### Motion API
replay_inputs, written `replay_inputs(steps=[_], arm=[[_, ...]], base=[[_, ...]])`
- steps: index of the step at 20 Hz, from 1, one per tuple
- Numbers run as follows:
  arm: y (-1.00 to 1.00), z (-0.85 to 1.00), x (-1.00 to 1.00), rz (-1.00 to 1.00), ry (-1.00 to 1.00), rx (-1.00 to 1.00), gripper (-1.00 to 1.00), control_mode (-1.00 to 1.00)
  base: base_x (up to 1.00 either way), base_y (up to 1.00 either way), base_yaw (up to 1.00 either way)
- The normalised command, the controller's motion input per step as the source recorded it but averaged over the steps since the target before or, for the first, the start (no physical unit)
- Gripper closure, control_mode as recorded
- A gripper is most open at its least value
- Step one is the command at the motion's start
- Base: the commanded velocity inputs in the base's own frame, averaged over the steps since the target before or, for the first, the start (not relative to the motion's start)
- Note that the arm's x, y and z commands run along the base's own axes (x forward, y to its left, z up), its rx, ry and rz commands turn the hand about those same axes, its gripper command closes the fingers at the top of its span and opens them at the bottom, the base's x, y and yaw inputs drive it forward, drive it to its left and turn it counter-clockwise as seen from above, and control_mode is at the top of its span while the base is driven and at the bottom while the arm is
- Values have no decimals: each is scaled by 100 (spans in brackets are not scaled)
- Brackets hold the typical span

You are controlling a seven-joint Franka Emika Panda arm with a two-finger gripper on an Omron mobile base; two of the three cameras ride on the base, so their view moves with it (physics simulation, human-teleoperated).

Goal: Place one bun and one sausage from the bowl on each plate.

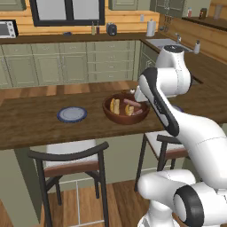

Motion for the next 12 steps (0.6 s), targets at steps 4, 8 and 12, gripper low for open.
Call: replay_inputs(steps=[4,8,12], arm=[[0,0,0,0,0,0,-100,100],[0,0,0,0,0,0,-100,100],[0,0,0,0,0,0,-100,100]], base=[[9,4,0],[57,5,-3],[52,0,-3]])
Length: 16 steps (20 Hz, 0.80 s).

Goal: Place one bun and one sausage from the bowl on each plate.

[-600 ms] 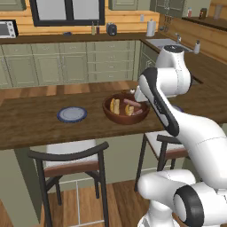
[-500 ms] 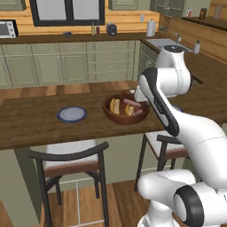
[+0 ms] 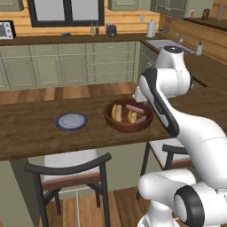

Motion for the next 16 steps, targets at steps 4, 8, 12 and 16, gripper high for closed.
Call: replay_inputs(steps=[4,8,12,16], arm=[[0,0,0,0,0,0,-100,100],[2,-6,25,0,0,0,-100,-100],[42,-51,54,-2,0,0,-100,-100],[66,-54,61,-5,3,0,-100,-100]], base=[[53,0,0],[26,0,0],[0,0,0],[0,0,0]])
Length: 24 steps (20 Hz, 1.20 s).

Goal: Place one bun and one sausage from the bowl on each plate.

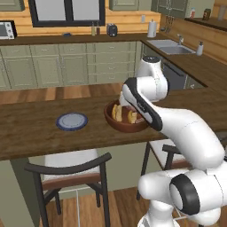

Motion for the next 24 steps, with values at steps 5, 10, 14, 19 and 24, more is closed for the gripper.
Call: replay_inputs(steps=[5,10,14,19,24], arm=[[17,-40,69,-4,5,4,-100,-100],[-13,-25,69,0,11,19,-100,-100],[-30,-38,55,0,7,22,-100,-100],[0,-41,32,0,-1,1,-100,-100],[0,-44,17,0,-2,0,-100,-100]], base=[[0,0,0],[0,0,0],[0,0,0],[0,0,0],[0,0,0]])
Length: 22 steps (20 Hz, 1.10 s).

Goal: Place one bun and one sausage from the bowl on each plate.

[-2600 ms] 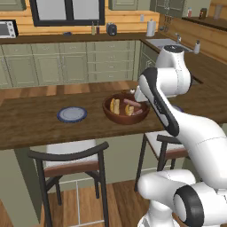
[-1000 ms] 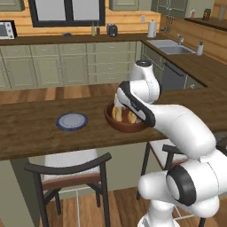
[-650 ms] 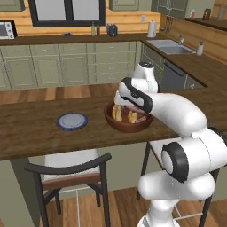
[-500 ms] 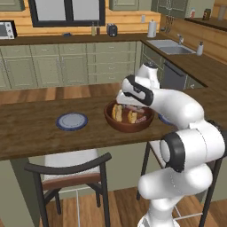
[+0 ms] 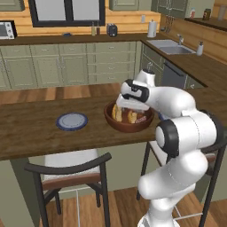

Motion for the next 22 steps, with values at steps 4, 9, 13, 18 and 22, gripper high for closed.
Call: replay_inputs(steps=[4,9,13,18,22], arm=[[0,-24,21,0,-1,0,-100,-100],[0,-6,23,0,0,0,-100,-100],[1,-2,23,0,0,0,-100,-100],[0,-6,16,0,0,0,-100,-100],[0,-3,29,0,0,0,-100,-100]], base=[[0,0,0],[0,0,0],[0,0,0],[0,0,0],[0,0,0]])
